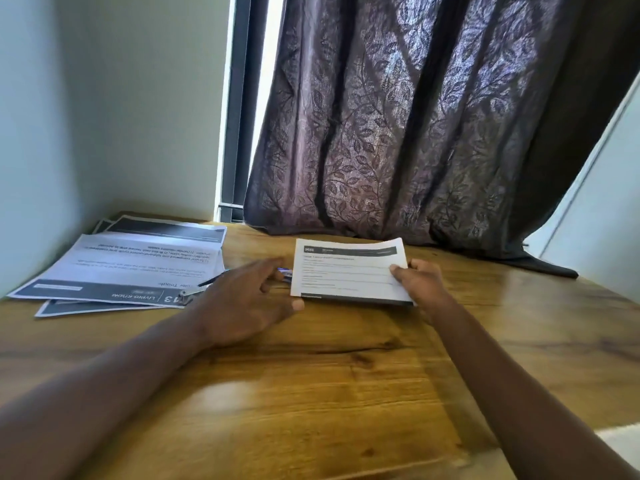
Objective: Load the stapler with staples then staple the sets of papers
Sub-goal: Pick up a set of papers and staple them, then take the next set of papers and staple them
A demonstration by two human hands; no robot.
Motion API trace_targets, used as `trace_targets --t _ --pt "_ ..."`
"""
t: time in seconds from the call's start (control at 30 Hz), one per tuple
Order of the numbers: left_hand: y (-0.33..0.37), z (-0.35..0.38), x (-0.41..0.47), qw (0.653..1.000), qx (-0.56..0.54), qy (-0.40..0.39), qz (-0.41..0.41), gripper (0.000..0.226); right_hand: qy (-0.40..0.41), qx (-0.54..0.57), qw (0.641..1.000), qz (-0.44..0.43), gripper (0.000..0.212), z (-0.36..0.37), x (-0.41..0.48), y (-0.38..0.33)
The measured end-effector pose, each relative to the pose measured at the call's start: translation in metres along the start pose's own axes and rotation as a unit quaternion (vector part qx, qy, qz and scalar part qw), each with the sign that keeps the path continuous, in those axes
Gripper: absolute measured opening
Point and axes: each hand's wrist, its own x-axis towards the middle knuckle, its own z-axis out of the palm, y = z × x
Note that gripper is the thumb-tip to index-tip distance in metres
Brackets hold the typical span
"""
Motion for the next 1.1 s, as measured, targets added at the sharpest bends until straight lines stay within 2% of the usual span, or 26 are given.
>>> trace_targets --t 0.1,0.2,0.37,0.67,0.8,0.87,0.93,1.0,1.1 --pt "0.002 0.003 -0.002 0.985 0.131 -0.105 0.027 0.095 0.019 -0.048 0.999 -0.006 0.021 0.007 0.03 0.001" --pt "0.002 0.006 -0.001 0.967 0.17 -0.188 0.017 0.102 0.047 -0.162 0.985 -0.033 0.029 0.013 0.053 0.006" --pt "0.006 0.005 0.002 0.95 0.212 -0.227 0.019 0.098 0.073 -0.276 0.957 -0.045 0.037 0.026 0.086 0.022" --pt "0.003 0.006 0.005 0.948 0.203 -0.244 0.019 0.1 0.067 -0.44 0.89 -0.1 0.04 0.041 0.111 0.035" --pt "0.0 0.007 0.004 0.954 0.191 -0.228 0.026 0.107 0.122 -0.444 0.877 -0.134 0.039 0.04 0.112 0.038" --pt "0.0 0.007 0.003 0.961 0.18 -0.209 0.035 0.106 0.178 -0.43 0.866 -0.183 0.037 0.037 0.104 0.035" --pt "-0.001 0.005 0.005 0.972 0.156 -0.168 0.058 0.099 0.191 -0.395 0.862 -0.254 0.036 0.04 0.087 0.026" --pt "-0.004 0.002 0.009 0.986 0.102 -0.092 0.09 0.085 0.151 -0.332 0.865 -0.344 0.035 0.05 0.064 0.014" --pt "-0.018 -0.014 0.015 0.991 0.032 0.079 0.104 0.064 0.015 -0.251 0.863 -0.439 0.035 0.078 0.015 -0.004"
